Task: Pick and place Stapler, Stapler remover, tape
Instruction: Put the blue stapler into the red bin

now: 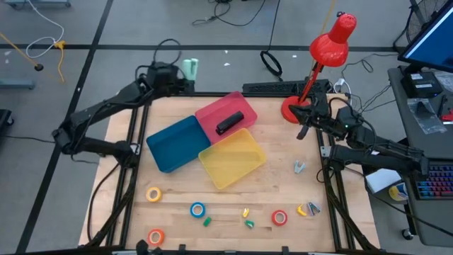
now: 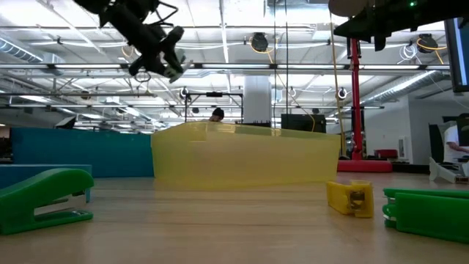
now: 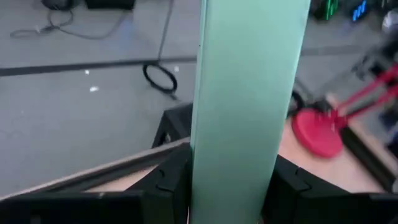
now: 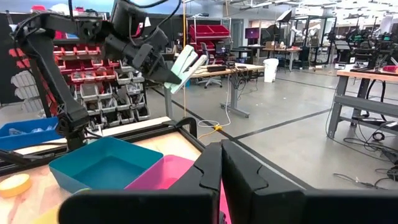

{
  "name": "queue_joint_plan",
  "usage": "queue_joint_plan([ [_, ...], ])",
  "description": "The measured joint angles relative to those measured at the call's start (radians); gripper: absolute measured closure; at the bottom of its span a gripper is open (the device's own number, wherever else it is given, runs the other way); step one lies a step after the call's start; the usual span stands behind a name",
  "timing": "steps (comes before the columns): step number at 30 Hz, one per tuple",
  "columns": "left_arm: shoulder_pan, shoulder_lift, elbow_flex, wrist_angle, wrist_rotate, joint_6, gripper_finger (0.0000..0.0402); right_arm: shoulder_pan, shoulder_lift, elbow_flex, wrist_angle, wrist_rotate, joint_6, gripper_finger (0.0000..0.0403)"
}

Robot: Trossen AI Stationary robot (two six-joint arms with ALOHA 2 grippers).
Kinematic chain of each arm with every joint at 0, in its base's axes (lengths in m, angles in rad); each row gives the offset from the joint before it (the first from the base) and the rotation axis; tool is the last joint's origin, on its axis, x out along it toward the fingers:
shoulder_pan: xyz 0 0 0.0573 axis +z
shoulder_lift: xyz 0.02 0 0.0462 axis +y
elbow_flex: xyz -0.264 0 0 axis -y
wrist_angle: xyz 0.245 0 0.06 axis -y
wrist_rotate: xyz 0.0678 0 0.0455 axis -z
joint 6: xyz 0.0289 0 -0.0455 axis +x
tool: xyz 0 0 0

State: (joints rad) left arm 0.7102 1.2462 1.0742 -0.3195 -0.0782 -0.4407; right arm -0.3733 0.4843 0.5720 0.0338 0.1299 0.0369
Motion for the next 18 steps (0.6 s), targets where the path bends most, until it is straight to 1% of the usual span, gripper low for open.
queue_joint_plan([
  [4, -0.025, 0.101, 0.155, -0.16, -0.003, 0.052, 0.0268, 0.0, -0.003, 0.0, 0.0, 0.0, -0.028, 0.0402],
  [9, -0.055, 0.263, 0.335, -0.369, 0.008, 0.111, 0.0268, 0.0, -0.004, 0.0, -0.004, 0.0, -0.049, 0.0401],
  [13, -0.079, 0.376, 0.437, -0.444, 0.06, 0.146, 0.0268, 0.0, -0.008, 0.0, -0.067, -0.002, -0.049, 0.0402],
  [18, -0.123, 0.48, 0.493, -0.447, 0.117, 0.177, 0.0268, 0.0, -0.032, 0.0, -0.166, -0.013, -0.049, 0.0402],
])
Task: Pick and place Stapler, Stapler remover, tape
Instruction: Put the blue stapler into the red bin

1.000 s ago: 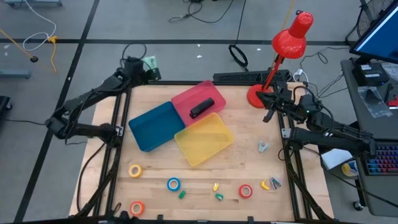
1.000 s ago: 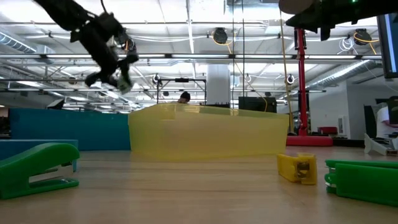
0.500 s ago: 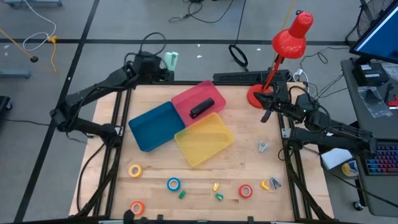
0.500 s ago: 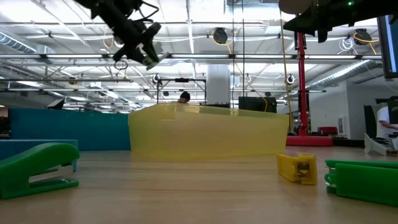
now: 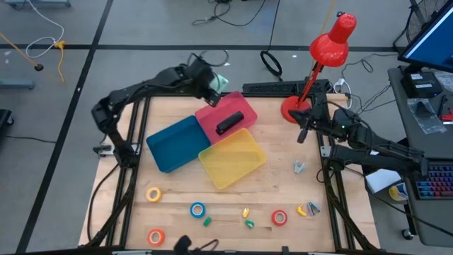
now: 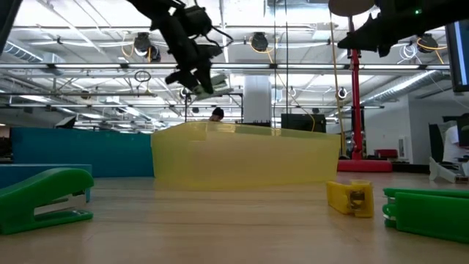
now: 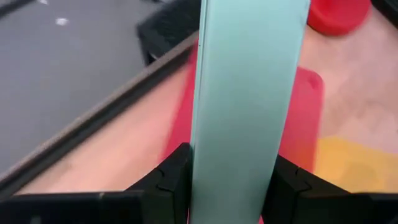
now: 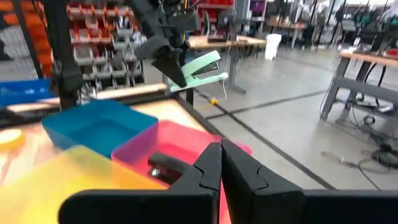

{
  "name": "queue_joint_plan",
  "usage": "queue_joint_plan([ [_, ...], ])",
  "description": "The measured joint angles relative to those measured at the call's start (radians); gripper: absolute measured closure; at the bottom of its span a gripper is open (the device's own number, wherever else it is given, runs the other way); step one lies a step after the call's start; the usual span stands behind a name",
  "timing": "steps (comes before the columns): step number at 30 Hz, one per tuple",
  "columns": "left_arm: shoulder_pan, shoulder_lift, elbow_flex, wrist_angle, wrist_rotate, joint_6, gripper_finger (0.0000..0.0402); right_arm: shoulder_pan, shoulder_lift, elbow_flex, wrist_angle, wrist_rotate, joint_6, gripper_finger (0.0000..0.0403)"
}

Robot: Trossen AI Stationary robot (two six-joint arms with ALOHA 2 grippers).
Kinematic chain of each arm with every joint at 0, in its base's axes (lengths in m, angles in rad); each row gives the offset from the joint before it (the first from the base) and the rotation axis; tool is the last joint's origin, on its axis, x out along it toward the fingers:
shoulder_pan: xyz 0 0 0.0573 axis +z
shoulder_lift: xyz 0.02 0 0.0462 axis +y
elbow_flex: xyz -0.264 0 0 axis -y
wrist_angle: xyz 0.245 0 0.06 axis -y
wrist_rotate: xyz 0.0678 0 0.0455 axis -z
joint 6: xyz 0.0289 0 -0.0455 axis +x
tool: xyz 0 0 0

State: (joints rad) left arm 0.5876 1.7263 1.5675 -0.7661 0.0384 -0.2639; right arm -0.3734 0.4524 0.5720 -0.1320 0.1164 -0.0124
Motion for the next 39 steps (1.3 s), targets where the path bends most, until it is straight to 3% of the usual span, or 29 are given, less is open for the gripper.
queue_joint_plan([
  [5, -0.038, 0.083, 0.029, -0.036, 0.041, 0.021, 0.0268, 0.0, -0.045, 0.0, -0.034, -0.093, -0.002, 0.0402],
  [10, -0.06, 0.137, 0.031, -0.055, 0.047, 0.035, 0.0268, 0.0, -0.088, -0.031, -0.043, -0.092, 0.039, 0.0403],
  [24, -0.058, 0.195, 0.033, -0.064, 0.029, 0.151, 0.0268, 0.0, -0.154, -0.304, 0.394, -0.094, 0.203, 0.0403],
  [39, -0.05, 0.314, 0.032, -0.123, -0.025, 0.183, 0.0268, 0.001, -0.154, -0.323, 0.42, -0.095, 0.237, 0.0403],
])
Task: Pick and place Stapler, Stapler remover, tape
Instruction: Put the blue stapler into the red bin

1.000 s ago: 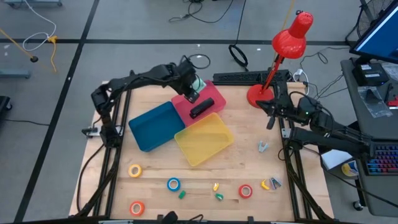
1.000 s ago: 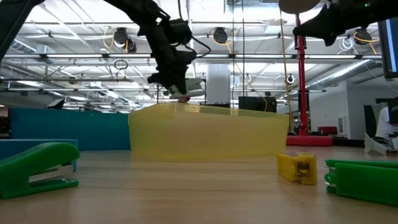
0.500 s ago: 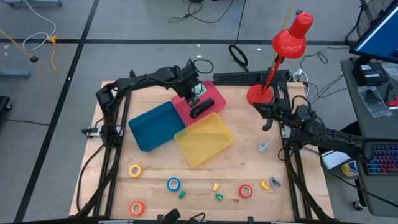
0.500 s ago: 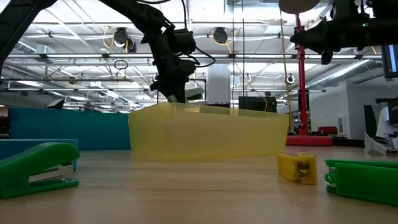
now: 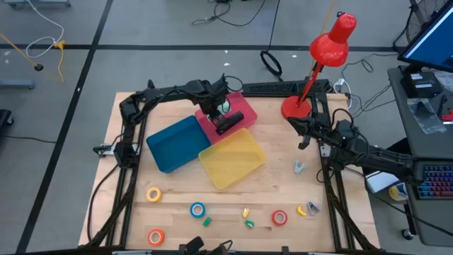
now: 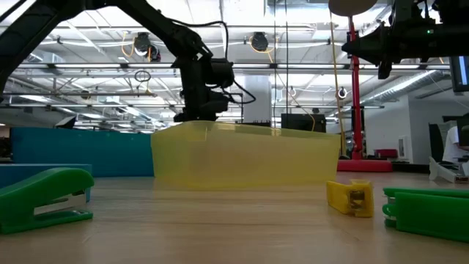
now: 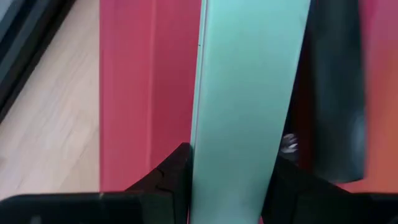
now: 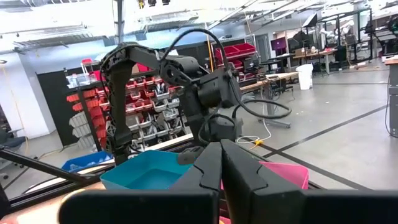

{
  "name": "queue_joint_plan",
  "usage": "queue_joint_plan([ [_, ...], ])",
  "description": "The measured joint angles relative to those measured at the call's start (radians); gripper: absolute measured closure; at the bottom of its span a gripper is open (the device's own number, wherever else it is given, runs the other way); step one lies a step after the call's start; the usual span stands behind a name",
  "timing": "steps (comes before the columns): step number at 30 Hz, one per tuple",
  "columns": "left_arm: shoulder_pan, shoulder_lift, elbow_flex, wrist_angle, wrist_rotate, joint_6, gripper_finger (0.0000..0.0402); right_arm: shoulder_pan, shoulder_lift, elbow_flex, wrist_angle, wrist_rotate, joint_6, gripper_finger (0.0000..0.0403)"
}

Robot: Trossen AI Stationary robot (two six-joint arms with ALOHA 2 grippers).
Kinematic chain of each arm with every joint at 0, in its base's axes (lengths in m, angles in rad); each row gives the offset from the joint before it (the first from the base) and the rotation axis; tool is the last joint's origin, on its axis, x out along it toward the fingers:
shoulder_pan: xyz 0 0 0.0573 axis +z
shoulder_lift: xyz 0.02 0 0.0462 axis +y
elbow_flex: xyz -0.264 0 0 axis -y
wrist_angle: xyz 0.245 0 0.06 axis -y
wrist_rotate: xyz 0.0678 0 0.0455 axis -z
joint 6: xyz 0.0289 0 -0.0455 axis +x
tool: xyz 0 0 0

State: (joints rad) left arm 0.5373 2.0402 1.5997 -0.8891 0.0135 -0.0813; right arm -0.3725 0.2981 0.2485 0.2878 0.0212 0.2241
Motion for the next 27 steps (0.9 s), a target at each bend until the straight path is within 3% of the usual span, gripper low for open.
queue_joint_plan([
  [17, 0.002, 0.044, -0.002, -0.046, -0.023, -0.001, 0.0268, 0.0, 0.0, 0.0, 0.0, 0.002, 0.0, 0.0403],
  [27, 0.003, 0.064, -0.004, -0.034, -0.023, -0.002, 0.0232, 0.0, 0.0, 0.0, 0.0, 0.002, 0.0, 0.0403],
])
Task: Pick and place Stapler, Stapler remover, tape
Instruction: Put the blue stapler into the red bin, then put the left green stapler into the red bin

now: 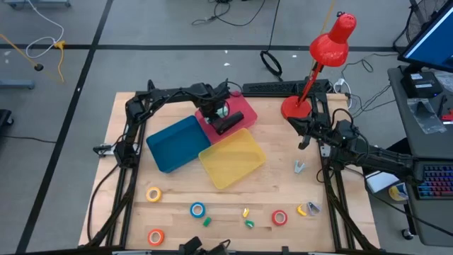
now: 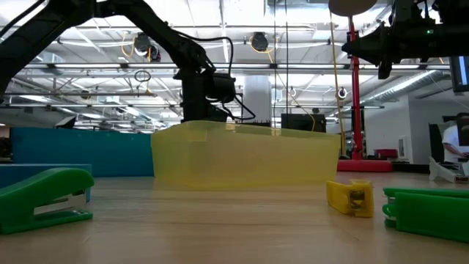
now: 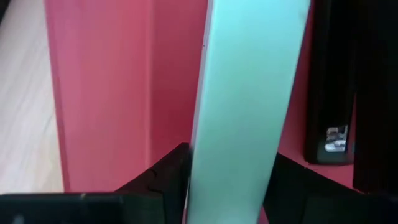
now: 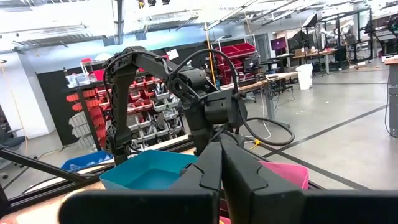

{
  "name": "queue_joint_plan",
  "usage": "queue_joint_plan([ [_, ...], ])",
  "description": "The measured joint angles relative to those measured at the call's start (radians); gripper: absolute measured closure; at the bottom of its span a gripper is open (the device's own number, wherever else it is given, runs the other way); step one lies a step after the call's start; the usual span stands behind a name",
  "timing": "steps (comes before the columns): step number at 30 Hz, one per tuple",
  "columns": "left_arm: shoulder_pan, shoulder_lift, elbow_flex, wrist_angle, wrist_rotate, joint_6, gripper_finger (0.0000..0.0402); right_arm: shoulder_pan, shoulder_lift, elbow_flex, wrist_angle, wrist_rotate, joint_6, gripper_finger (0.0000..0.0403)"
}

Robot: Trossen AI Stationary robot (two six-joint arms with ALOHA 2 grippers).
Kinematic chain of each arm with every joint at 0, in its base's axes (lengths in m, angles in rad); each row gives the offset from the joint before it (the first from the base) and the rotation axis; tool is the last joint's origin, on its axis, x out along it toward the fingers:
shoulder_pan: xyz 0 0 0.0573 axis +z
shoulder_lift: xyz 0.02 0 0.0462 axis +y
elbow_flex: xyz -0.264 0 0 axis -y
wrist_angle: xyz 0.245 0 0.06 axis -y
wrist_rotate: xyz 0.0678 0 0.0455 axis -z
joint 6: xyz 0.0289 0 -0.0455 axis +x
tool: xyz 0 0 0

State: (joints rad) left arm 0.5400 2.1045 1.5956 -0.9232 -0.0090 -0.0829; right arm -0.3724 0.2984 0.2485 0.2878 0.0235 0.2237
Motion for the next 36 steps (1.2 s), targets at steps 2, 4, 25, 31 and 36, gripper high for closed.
queue_joint_plan([
  [2, 0.0, -0.005, 0.0, 0.003, -0.005, -0.003, 0.0231, 0.0, 0.0, 0.0, 0.0, 0.0, 0.0, 0.0403],
  [4, 0.0, -0.006, 0.0, 0.0, -0.018, -0.004, 0.023, 0.0, 0.0, 0.0, 0.0, 0.0, 0.0, 0.0403],
  [25, 0.002, -0.011, 0.062, -0.136, -0.018, 0.022, 0.0097, 0.0, 0.0, 0.0, 0.0, -0.002, 0.0, 0.0403],
  [31, -0.005, -0.012, 0.202, -0.299, -0.019, -0.024, 0.0075, 0.0, 0.0, 0.0, 0.0, -0.002, 0.0, 0.0403],
  [36, -0.079, -0.013, 0.305, -0.472, -0.016, -0.086, 0.0077, 0.0, 0.0, 0.0, 0.0, -0.002, 0.0, 0.0403],
])
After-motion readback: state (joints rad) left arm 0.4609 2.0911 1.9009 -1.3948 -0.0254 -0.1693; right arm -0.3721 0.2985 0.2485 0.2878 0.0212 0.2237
